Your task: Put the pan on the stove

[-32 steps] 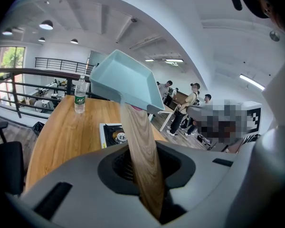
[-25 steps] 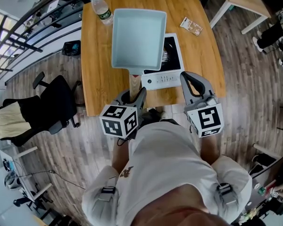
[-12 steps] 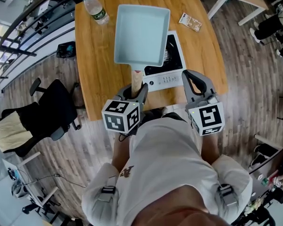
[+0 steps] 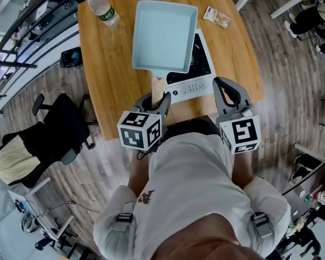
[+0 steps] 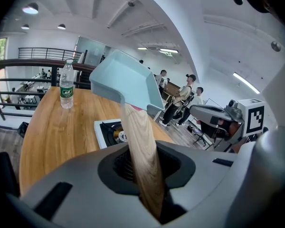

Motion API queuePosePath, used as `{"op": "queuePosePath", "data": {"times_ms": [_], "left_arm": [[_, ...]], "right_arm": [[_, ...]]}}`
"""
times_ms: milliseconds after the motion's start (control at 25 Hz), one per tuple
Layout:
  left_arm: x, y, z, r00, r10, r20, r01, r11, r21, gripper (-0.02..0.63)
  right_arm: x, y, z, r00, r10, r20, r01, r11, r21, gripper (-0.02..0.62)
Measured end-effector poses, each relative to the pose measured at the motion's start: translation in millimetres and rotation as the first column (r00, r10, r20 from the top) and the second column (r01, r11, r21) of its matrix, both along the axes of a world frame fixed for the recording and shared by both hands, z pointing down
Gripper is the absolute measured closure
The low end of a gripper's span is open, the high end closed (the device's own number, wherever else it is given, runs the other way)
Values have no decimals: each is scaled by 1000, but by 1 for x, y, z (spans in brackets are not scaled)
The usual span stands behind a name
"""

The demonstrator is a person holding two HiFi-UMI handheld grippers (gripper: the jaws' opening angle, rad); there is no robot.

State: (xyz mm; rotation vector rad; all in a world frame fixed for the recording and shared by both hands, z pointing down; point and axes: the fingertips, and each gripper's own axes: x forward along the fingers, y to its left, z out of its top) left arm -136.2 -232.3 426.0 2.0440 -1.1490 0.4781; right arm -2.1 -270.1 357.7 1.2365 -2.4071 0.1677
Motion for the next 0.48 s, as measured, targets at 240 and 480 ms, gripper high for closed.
{"op": "queuePosePath", "data": {"times_ms": [240, 480], "left_arm": [[4, -6, 10, 1000, -1, 1, 1, 1000, -27, 517], [13, -10, 19, 1000, -12, 6, 12, 999, -47, 517]], "right_arm": [[0, -5, 9, 1000, -13, 2, 13, 1000, -25, 575], [5, -13, 19, 999, -37, 8, 38, 999, -39, 575]]}}
